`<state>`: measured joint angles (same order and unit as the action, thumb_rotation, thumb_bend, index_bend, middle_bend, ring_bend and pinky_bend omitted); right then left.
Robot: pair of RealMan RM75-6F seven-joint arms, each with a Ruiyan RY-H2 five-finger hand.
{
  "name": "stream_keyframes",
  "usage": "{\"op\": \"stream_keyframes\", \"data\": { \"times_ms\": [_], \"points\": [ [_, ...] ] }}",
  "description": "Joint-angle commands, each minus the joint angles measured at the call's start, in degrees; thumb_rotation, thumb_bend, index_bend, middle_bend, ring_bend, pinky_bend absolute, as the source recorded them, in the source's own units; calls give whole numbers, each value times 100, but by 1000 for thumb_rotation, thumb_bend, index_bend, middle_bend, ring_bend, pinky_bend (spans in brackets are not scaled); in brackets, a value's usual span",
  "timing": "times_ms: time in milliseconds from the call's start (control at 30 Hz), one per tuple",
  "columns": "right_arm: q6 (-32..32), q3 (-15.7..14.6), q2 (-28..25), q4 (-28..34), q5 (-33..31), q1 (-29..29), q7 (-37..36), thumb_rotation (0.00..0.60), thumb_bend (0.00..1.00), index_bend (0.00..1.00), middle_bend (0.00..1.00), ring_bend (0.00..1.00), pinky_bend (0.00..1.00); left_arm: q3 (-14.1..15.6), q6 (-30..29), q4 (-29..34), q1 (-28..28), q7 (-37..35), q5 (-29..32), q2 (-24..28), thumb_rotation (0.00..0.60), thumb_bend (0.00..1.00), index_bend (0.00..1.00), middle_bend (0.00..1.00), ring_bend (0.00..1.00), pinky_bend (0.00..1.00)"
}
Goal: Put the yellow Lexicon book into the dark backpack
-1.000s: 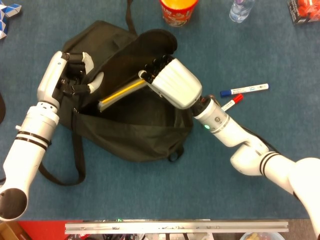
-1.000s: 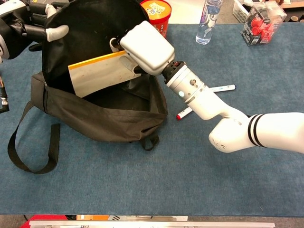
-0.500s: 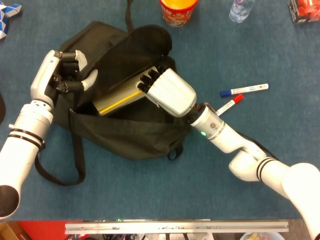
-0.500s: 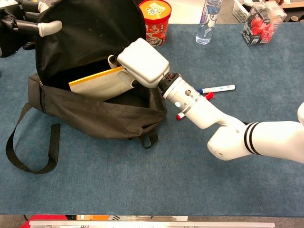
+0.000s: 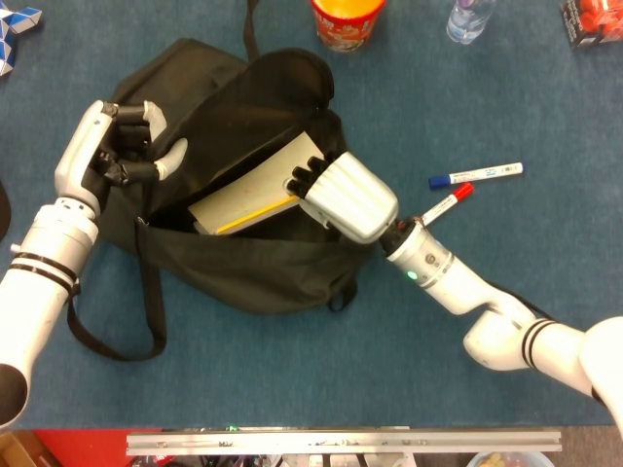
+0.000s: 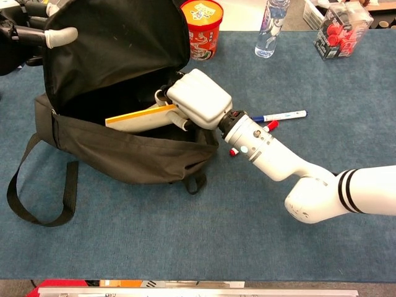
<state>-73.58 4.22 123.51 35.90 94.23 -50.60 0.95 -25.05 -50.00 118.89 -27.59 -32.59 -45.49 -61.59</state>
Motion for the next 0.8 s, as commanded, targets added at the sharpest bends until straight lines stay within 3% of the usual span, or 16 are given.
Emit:
{"op": "stream_keyframes", "data": {
  "times_ms": [33,133,233,467,800],
  "points": [
    [178,174,-137,324,-185,15,98,600,443,810,660,545,709,4,35,20,10,-32,-13,33,600,367,747,833,796,992],
    [351,222,-305,685,-271,21,253,600,437,643,589,490,674,4,50,22,14,-55,-33,58,600,367,745,832,796,992],
    [504,179,-494,1078,-321,88,389,600,438,552,552,464,648,0,58,26,16,-80,-34,79,600,367,745,832,796,992],
    [746,66,-783,1761,-392,237,710,600,437,548,551,461,642,15,85,59,17,-122,-52,109,600,367,745,831,796,992],
    [847,220,-575,1716,-501,242,987,600,435,520,528,420,616,32,66,165,32,-145,-102,173,600,367,744,821,796,992]
  ]
}}
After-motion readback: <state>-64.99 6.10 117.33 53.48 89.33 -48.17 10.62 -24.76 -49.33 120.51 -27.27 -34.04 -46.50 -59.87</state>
